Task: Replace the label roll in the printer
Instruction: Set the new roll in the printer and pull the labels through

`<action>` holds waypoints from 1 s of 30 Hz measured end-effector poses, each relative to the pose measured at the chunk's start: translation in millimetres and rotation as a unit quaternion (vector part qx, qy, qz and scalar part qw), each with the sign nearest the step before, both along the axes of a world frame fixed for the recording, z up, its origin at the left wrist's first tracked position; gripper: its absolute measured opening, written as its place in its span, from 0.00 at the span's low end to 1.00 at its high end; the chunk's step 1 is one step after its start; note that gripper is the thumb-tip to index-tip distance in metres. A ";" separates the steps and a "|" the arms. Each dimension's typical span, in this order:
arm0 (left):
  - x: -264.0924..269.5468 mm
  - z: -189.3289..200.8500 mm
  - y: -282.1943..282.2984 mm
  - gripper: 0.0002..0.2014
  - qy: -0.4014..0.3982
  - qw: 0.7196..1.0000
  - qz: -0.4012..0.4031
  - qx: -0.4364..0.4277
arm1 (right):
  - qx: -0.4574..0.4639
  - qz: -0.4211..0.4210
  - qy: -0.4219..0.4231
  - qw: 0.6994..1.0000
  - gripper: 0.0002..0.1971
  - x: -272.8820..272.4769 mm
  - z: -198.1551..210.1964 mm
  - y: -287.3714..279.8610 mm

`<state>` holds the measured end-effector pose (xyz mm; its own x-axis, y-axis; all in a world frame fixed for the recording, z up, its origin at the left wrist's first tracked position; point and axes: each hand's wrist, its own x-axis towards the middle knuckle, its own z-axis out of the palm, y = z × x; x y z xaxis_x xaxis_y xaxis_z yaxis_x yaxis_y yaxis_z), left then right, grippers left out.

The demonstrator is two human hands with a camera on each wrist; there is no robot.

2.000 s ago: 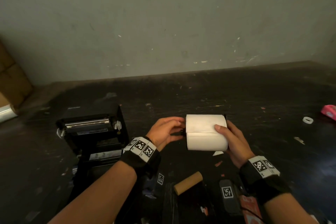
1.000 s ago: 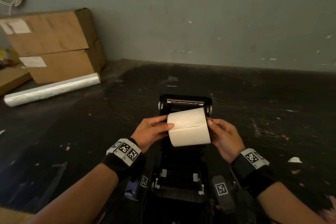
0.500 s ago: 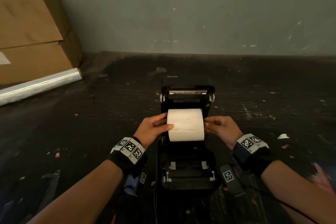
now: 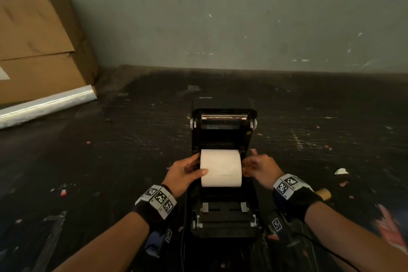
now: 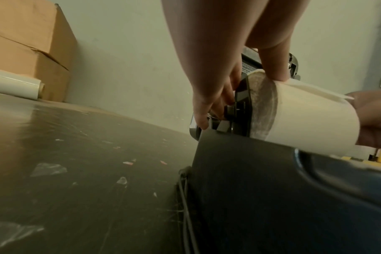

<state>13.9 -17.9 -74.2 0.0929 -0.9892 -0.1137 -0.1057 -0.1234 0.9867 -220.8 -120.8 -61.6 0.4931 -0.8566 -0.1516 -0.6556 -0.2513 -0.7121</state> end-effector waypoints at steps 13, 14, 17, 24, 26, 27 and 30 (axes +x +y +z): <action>-6.0 -16.2 5.2 0.32 -0.141 0.990 0.010 -0.011 | 0.022 0.002 -0.004 1.000 0.13 -4.3 -12.0 1.0; -6.8 -16.5 5.7 0.32 -0.142 0.990 0.012 -0.011 | 0.016 0.003 -0.003 1.000 0.13 -4.4 -12.5 1.1; -7.5 -17.1 6.0 0.33 -0.134 0.991 0.010 -0.012 | 0.002 0.004 0.008 1.000 0.14 -6.0 -13.2 0.7; -12.4 -22.6 7.9 0.32 -0.165 0.986 0.011 -0.027 | -0.015 0.010 0.033 0.999 0.14 -8.3 -11.5 2.3; -13.6 -23.0 8.4 0.32 -0.168 0.985 0.016 -0.026 | -0.027 0.015 0.053 0.998 0.14 -7.5 -10.0 2.5; -13.6 -23.6 8.7 0.32 -0.174 0.984 0.018 -0.023 | -0.032 0.016 0.061 0.998 0.14 -6.9 -9.7 3.1; -13.6 -23.3 9.1 0.33 -0.190 0.982 0.017 -0.015 | -0.054 0.020 0.081 0.995 0.13 -5.3 -7.1 6.8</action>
